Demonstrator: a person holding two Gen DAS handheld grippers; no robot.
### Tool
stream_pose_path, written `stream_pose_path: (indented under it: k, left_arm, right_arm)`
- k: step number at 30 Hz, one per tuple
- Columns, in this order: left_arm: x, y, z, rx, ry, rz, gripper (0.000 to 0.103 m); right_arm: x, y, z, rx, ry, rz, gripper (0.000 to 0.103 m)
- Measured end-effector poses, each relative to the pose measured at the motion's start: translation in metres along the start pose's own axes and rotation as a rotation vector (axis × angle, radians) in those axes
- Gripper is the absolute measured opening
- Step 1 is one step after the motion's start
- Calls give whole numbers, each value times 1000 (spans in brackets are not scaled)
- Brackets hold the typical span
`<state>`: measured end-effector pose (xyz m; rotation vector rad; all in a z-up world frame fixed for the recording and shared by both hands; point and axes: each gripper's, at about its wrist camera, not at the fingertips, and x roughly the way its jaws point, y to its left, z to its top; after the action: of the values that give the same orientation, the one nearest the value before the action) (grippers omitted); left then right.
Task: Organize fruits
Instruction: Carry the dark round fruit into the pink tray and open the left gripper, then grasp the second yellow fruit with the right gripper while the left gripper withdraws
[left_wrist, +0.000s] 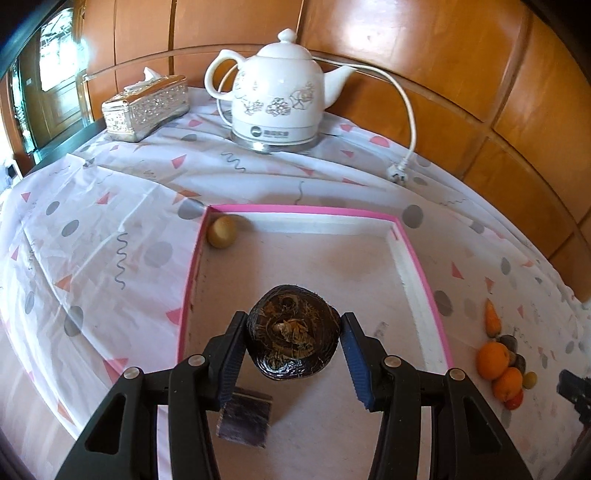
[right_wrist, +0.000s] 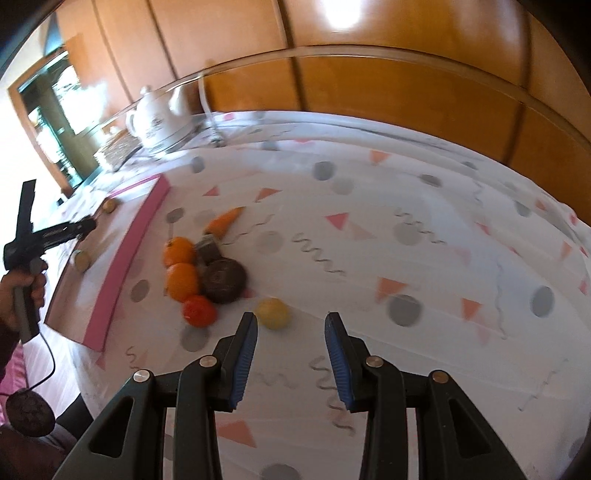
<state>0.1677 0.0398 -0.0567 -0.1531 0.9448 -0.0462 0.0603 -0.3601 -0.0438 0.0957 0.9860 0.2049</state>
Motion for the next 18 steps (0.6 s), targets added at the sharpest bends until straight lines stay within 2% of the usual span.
stream_pose_path:
  k: [8,18]
  left_arm:
    - [3,9,4,-20,-7,40,54]
    - [-26,1,-14,-28,-31,32,62]
  right_arm:
    - [30,23,2,-71,49,18,38]
    - [49,24,2,-111,77,-44,38]
